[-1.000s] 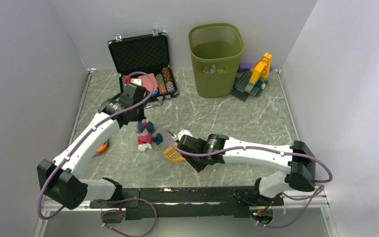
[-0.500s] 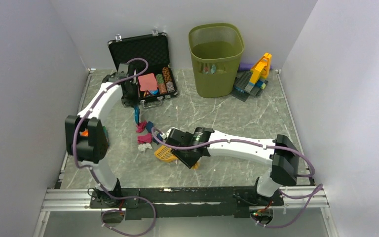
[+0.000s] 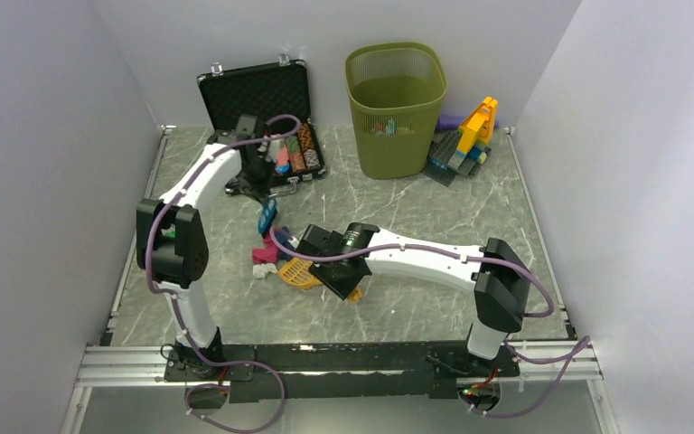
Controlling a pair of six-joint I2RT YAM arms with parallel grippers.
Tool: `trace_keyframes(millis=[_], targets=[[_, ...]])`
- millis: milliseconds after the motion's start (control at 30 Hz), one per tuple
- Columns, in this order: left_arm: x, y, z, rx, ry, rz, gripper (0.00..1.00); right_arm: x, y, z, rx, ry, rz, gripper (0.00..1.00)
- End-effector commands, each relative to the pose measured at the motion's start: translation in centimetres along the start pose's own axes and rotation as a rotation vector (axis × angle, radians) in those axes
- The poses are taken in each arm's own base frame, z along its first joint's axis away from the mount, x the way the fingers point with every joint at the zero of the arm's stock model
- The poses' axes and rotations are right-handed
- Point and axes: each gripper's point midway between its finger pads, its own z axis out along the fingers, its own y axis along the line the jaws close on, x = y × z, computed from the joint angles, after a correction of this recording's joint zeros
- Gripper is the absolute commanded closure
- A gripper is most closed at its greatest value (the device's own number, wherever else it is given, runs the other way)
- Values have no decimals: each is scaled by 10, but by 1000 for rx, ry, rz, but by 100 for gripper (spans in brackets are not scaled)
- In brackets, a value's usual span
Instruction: Sweep away the paper scraps from the table
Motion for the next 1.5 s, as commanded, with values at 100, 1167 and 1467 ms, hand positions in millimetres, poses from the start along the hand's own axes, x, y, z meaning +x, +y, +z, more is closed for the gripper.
trace_keyframes(millis=[100, 1167, 1467], targets=[[60, -89, -12, 207, 145, 200, 100, -19, -13, 2, -3, -30, 5, 100], [41, -41, -120, 56, -140, -67, 99, -10, -19, 12, 15, -127, 18, 100], [80, 20, -93, -239, 30, -135, 100, 5, -8, -4, -39, -83, -41, 100]])
